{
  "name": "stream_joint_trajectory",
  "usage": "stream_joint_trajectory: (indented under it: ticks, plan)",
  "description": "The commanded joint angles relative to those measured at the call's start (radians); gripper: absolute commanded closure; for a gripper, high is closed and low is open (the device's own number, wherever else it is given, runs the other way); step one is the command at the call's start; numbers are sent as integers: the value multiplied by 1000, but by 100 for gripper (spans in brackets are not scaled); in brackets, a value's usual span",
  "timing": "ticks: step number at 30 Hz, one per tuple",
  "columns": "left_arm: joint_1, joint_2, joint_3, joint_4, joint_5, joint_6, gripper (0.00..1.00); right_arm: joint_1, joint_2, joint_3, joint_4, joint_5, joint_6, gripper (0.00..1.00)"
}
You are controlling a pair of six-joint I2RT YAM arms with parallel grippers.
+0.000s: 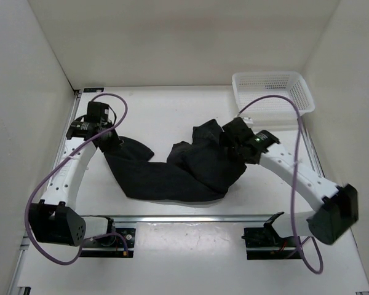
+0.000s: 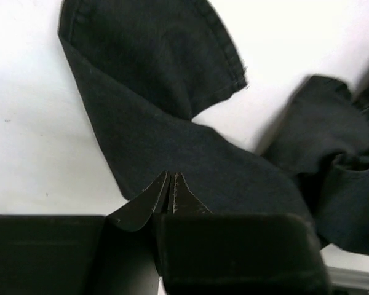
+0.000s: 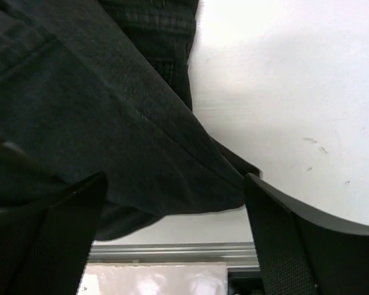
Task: Fold and stack the trousers
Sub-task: Flatten the trousers out
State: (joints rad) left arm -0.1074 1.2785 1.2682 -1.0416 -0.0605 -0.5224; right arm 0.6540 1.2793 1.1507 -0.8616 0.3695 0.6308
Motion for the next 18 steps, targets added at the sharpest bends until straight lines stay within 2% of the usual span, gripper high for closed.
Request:
stream_joint_trajectory:
  ticks: [1,5,6,7,8,9,13,16,17,18]
  plan:
    - [-5,-28,-65,18,36,5,84,-14,83,41,36,-26,-72,0]
    - [-5,-60,-95,18,47,5,83,-37,159,14,91,-107,-97,0]
    - [-5,-61,-95,18,47,5,83,-37,172,3,119,-131,-108,9]
    - [-5,-61,-95,18,47,5,83,-37,184,3,130,-151,-118,28]
    - [-5,-61,-95,18,47,5,83,-37,193,18,130,-165,-118,51]
    - [-5,-61,-95,18,47,5,83,-28,193,39,130,-165,-118,99]
    - [-5,-70,-83,18,47,15,83,-19,184,226,118,-181,-144,99]
    - [-5,-90,-61,-4,47,15,83,-30,261,507,118,-190,-193,99]
    - [-5,-90,-61,-5,36,15,83,-30,341,593,118,-208,-215,99]
    - [-5,-99,-46,-17,36,15,81,-39,392,770,118,-218,-215,99]
